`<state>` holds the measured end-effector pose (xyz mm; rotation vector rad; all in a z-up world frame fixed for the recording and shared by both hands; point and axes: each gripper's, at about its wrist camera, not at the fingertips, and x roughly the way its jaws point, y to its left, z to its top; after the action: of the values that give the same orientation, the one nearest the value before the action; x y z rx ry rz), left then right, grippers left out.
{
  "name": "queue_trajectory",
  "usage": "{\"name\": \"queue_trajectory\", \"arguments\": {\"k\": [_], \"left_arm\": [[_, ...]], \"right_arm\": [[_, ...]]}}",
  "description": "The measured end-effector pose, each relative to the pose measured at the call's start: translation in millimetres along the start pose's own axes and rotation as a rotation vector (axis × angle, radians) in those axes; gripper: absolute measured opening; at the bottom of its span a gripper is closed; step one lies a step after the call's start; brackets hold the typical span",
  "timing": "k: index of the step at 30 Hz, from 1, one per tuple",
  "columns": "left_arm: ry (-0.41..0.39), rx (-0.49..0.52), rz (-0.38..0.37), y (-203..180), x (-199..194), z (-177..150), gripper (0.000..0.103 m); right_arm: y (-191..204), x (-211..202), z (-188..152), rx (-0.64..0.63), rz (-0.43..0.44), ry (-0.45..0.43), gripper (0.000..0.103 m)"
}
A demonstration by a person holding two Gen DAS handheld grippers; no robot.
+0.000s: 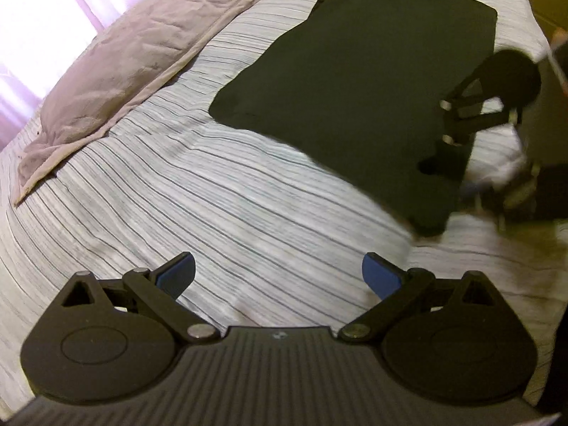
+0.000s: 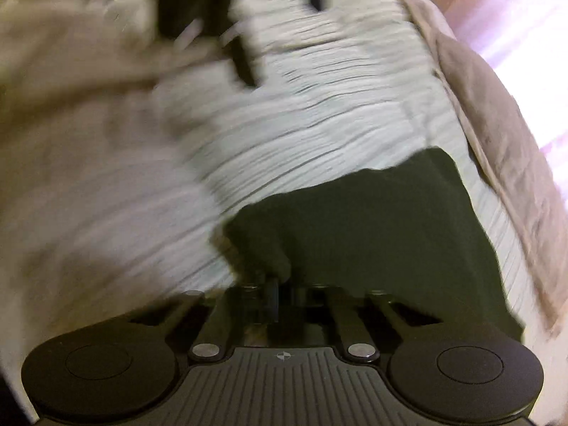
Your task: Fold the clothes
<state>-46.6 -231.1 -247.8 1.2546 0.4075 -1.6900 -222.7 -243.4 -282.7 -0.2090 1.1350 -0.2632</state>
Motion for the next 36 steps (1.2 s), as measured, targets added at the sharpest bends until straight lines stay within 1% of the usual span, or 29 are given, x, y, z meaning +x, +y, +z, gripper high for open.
{"name": "queue_trajectory", "arguments": {"k": [2,3,5,7,10,12,14,19,22,23,24,25,27,29,30,33,36], "left_arm": [[-0.017,0.040,-0.001,5,4,1,0.099],[-0.030,0.075,0.002,6,6,2,0.099],[-0.079,0.191,0.015,7,12,7,0.099],[-0.134,0.275,0.015,10,20,16,0.099],[-0.221,0.365,0.022,15,37,34,0.099],[-0.279,0.413,0.028,19,49,46,0.099],[-0.330,0.449,0.018,22,61,57,0.099],[-0.405,0.586,-0.021,20,92,72,0.096],[-0.428,0.654,-0.040,14,108,76,0.090],[-0.432,0.671,-0.045,11,114,78,0.085],[-0.438,0.679,-0.049,11,118,79,0.075],[-0.437,0.687,-0.055,10,121,81,0.068],[-0.417,0.718,-0.058,9,125,86,0.027],[-0.398,0.753,-0.070,12,124,94,0.014],[-0.391,0.767,-0.078,15,121,100,0.011],[-0.383,0.831,-0.087,21,105,126,0.009],[-0.401,0.927,-0.083,21,85,168,0.009]], "right_arm": [[-27,-21,7,0.130,0.016,-0.034,0.003],[-44,-35,8,0.215,0.008,-0.055,0.003],[-76,-61,10,0.374,-0.009,-0.090,0.003],[-103,-76,7,0.494,-0.024,-0.104,0.003],[-139,-97,3,0.658,-0.043,-0.119,0.003],[-146,-99,1,0.691,-0.042,-0.110,0.003],[-153,-102,-1,0.724,-0.040,-0.102,0.003],[-163,-101,-5,0.762,-0.032,-0.089,0.003],[-159,-102,-7,0.766,-0.025,-0.092,0.003],[-156,-103,-10,0.772,-0.021,-0.096,0.003],[-156,-103,-12,0.784,-0.017,-0.102,0.003],[-155,-104,-14,0.798,-0.016,-0.108,0.003],[-155,-107,-19,0.826,-0.015,-0.122,0.003],[-156,-115,-27,0.854,-0.021,-0.142,0.003],[-156,-120,-31,0.868,-0.024,-0.152,0.003],[-157,-133,-43,0.911,-0.036,-0.183,0.003],[-161,-156,-69,0.980,-0.061,-0.230,0.003]]}}
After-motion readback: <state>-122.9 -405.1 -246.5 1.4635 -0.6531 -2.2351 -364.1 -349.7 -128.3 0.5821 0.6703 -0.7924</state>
